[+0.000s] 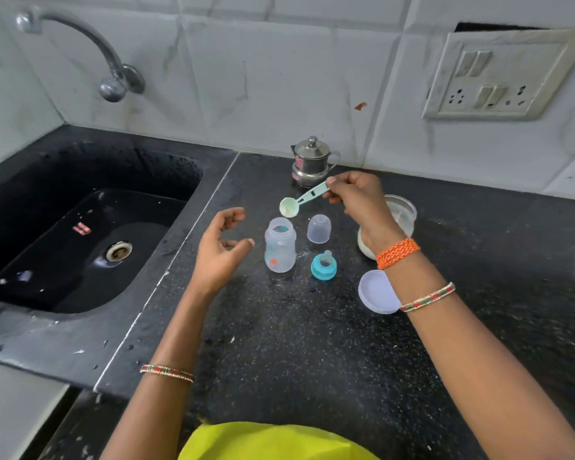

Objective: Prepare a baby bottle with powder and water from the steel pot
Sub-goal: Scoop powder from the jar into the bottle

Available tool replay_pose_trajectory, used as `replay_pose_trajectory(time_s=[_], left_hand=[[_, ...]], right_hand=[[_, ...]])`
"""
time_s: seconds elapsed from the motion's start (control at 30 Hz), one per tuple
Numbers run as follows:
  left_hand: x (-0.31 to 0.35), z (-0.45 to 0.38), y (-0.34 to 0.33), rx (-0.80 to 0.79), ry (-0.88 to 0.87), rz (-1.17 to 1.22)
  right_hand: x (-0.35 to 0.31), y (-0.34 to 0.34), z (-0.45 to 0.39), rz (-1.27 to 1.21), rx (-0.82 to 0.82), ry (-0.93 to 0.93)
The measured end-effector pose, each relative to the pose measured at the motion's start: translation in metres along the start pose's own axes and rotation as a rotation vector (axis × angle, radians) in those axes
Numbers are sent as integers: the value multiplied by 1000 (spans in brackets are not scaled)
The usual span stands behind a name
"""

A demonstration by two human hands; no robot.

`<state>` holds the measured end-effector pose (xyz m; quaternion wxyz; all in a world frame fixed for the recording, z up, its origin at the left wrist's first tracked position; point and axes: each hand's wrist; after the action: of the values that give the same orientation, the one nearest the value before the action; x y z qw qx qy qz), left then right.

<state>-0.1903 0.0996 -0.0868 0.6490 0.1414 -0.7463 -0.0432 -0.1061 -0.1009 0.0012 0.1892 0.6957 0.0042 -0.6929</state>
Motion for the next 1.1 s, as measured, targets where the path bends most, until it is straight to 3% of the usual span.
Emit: replay_pose_trajectory(time_s=[0.43,0.57,0.7,0.8,1.1], left_hand=[[-22,-13,-29,-262,111,-97],[-24,-16,-39,-263,61,-84],[-26,-16,-45,-191,5,-53],[-30,-16,-45,-173,-14,-63],[-41,-15,-49,-133,7,-1]], right_hand=[[20,-24,-1,329,27,185],[24,-31,11,529,63,433],[31,-38,26,849,-27,678],[37,-39,35,926,-73,748],[57,-35,39,979,88,884]])
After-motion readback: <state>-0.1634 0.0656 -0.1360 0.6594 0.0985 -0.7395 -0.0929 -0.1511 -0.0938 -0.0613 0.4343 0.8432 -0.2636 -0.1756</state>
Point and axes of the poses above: each hand's wrist, its own z-axis away from the middle knuckle, its own y-axis out of the back of the hand, x = y × z, and after that the axes turned 12 degrees about -x, right-handed
